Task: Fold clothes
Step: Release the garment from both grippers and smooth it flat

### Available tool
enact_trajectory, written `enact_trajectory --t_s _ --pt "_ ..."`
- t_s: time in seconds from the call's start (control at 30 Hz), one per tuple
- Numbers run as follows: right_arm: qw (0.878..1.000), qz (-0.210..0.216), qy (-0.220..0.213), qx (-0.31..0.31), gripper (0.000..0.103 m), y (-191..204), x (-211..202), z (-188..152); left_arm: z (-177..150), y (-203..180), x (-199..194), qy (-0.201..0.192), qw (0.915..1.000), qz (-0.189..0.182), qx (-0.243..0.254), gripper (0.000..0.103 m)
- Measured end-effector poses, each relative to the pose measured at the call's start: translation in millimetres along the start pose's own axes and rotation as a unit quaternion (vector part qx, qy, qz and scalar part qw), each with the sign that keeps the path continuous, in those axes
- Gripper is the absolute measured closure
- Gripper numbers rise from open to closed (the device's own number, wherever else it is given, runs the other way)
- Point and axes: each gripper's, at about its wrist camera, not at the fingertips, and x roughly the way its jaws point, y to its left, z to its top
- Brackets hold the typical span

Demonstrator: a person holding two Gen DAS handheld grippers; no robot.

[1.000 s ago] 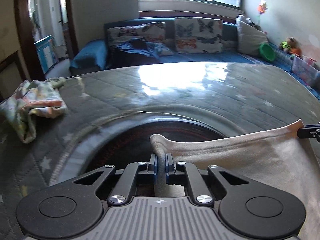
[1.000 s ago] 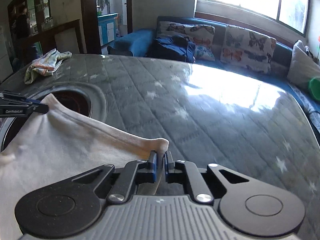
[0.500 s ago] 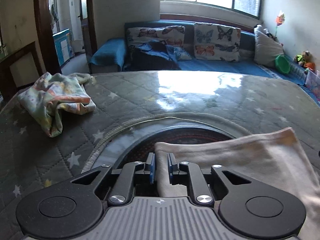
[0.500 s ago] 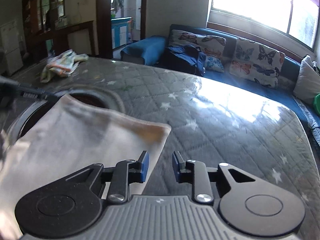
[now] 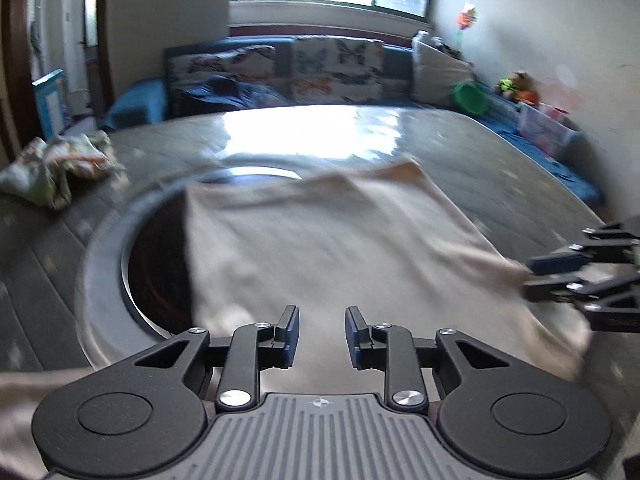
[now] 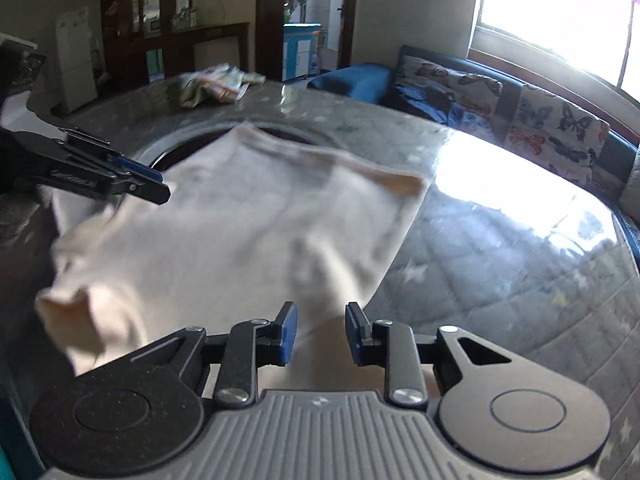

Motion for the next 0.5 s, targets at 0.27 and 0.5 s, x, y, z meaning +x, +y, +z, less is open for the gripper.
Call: enact_trajectory --t_s 0.27,0.5 --pt "0.999 -0.025 -0.009 0.043 0.071 -6 -20 -36 -30 -8 -8 0.007 1.0000 -0.004 0.002 0.070" --pt "0.988 -0.076 -0.012 0.132 0.070 -47 -44 -70 -35 -11 -11 0.005 0.9999 0.004 0.016 0.065"
